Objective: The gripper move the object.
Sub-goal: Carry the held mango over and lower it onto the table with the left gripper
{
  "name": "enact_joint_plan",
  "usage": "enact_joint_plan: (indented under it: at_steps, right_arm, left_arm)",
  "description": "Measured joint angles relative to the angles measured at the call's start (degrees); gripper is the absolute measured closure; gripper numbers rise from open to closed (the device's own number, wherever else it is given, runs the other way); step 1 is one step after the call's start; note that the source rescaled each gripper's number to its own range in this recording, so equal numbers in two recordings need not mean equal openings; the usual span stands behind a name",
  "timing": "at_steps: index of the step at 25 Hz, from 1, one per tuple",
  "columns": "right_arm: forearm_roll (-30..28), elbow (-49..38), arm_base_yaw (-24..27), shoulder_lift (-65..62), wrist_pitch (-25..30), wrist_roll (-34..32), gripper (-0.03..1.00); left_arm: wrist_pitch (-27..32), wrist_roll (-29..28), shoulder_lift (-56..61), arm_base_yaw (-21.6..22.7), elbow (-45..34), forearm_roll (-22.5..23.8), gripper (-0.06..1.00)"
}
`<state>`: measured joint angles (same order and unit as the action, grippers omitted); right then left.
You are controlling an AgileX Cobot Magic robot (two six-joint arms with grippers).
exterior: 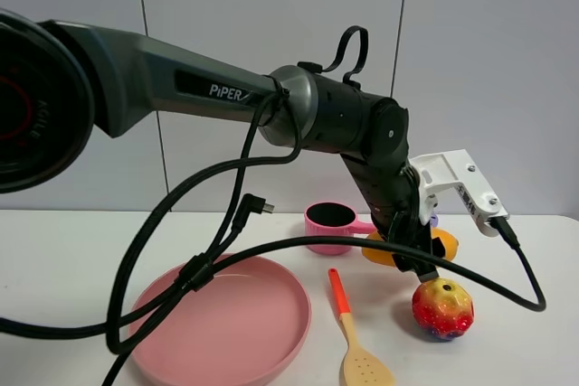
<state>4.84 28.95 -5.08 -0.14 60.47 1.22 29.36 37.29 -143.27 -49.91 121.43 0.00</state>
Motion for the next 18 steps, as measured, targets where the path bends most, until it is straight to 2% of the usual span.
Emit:
enact_joint_plan:
  at_steps: [6, 18]
  right_arm:
    - [0.0, 0.0, 0.0, 0.0, 0.0, 0.0, -0.03]
    - [0.0, 0.0, 0.0, 0.0, 0.0, 0.0, -0.03]
  left_arm:
    - [-1.4, 2.2, -1.1, 0.8, 1.0, -0.4, 0.93]
    - [-2.9, 2.6, -2.2, 3.0, 1.0, -1.6, 0.93]
